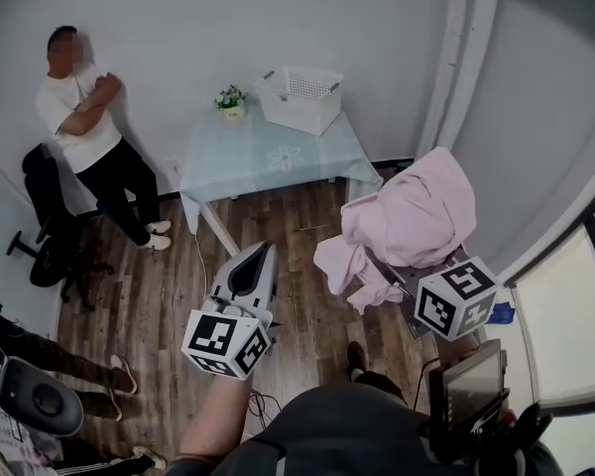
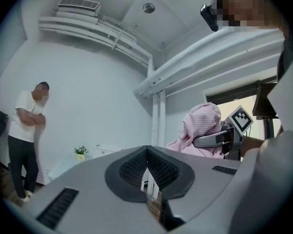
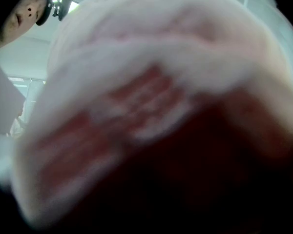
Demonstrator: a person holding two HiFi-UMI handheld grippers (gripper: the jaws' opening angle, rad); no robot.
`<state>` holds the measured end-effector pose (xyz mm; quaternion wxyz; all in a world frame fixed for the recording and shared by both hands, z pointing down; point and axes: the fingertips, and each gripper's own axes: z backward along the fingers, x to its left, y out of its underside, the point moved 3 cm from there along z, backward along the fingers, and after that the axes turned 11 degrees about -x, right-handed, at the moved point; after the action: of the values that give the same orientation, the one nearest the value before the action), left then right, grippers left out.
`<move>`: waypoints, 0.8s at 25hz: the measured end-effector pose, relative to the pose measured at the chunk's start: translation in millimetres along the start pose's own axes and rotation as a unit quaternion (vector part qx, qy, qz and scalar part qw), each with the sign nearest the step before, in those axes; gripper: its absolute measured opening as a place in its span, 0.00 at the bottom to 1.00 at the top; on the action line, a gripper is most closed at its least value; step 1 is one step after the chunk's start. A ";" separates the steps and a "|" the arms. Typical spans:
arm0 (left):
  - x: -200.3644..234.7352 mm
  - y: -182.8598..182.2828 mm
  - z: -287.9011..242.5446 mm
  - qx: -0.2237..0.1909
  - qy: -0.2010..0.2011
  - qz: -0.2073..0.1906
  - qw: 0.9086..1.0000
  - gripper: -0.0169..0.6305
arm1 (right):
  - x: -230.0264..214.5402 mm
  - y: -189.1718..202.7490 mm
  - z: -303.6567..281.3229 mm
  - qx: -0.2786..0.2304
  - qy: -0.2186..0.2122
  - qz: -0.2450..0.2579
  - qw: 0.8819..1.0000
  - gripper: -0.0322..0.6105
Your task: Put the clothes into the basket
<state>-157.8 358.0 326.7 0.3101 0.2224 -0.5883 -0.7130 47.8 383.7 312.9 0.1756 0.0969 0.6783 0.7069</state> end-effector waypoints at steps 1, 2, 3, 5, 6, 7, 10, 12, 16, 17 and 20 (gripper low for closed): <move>0.1 -2.7 2.2 -0.002 -0.002 0.001 1.000 0.04 | 2.1 -2.7 0.9 -0.001 -0.003 0.002 1.000 0.57; 0.2 -5.4 5.1 -0.005 -0.007 0.003 1.000 0.04 | 4.3 -5.6 2.0 -0.002 -0.005 0.006 1.000 0.57; 0.9 -8.0 8.4 -0.010 -0.012 0.005 1.000 0.04 | 6.5 -8.3 3.2 -0.004 -0.008 0.010 1.000 0.57; 2.0 -10.6 13.9 -0.021 -0.020 0.011 1.000 0.04 | 10.3 -10.5 6.4 -0.009 -0.011 0.015 1.000 0.57; 1.8 -10.5 14.7 -0.023 -0.021 0.011 0.999 0.04 | 10.8 -10.1 7.8 -0.013 -0.012 0.014 1.000 0.57; 2.3 -9.8 11.8 -0.024 -0.022 0.009 0.999 0.04 | 8.2 -9.8 6.5 -0.016 -0.013 0.013 1.000 0.57; 21.0 0.6 -45.6 -0.018 -0.037 0.003 0.999 0.04 | -41.3 -12.5 -36.9 -0.015 -0.026 0.009 1.000 0.57; 42.7 18.8 -121.8 -0.007 -0.055 0.003 0.998 0.04 | -108.1 -12.8 -91.7 -0.009 -0.043 0.002 0.999 0.57; 63.5 41.4 -217.1 0.005 -0.078 -0.001 0.997 0.04 | -193.6 -10.2 -154.5 -0.002 -0.065 -0.010 0.998 0.57; 63.2 40.2 -221.1 0.005 -0.079 -0.001 0.997 0.04 | -196.7 -11.3 -156.5 -0.001 -0.067 -0.010 0.998 0.57; 58.8 34.6 -217.8 0.009 -0.080 0.001 0.997 0.04 | -192.4 -15.4 -151.9 0.002 -0.074 -0.008 0.997 0.57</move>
<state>-44.7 159.9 317.8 0.2609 0.1667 -0.6177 -0.7229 169.5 170.4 307.8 0.2313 0.1437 0.6654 0.6950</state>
